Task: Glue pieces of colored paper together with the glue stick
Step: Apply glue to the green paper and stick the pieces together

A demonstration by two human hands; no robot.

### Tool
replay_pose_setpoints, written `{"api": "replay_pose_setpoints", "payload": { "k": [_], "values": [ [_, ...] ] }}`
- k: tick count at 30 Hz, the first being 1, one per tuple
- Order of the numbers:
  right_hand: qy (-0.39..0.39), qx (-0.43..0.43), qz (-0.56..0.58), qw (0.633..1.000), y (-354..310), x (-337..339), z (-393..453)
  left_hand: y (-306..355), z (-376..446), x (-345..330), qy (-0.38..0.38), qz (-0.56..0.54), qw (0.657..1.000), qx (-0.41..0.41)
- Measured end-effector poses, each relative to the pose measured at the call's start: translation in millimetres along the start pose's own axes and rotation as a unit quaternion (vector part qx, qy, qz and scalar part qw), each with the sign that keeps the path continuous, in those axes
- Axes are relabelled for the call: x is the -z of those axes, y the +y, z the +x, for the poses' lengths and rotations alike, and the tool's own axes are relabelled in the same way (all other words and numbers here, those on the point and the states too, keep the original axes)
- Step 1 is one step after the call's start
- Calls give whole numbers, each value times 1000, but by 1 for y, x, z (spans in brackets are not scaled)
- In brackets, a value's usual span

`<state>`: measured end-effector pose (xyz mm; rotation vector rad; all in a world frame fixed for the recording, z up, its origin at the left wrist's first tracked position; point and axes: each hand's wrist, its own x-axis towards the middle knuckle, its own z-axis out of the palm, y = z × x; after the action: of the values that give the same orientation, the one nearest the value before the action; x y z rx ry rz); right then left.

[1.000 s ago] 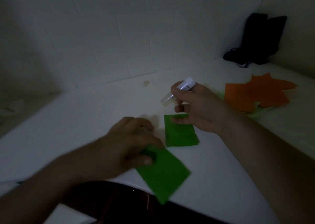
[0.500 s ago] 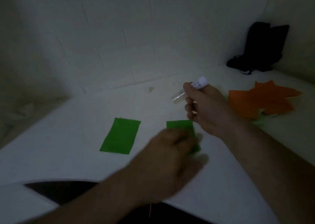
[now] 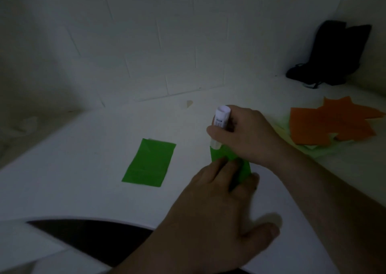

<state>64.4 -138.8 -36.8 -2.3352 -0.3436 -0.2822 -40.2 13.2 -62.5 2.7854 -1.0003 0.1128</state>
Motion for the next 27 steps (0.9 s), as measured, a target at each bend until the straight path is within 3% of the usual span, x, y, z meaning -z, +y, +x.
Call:
{"api": "replay_pose_setpoints", "payload": {
  "k": [16,24,27],
  "values": [
    [-21,9,-10,1000,3,-8,3,-1,1,-2,26,8,1000,-6],
    [25,-42,131,990,1,-10,7,0,1,-1,14,4,1000,0],
    [39,-30,119,992,6,1,7,1,0,-1,18,3,1000,2]
  ]
}}
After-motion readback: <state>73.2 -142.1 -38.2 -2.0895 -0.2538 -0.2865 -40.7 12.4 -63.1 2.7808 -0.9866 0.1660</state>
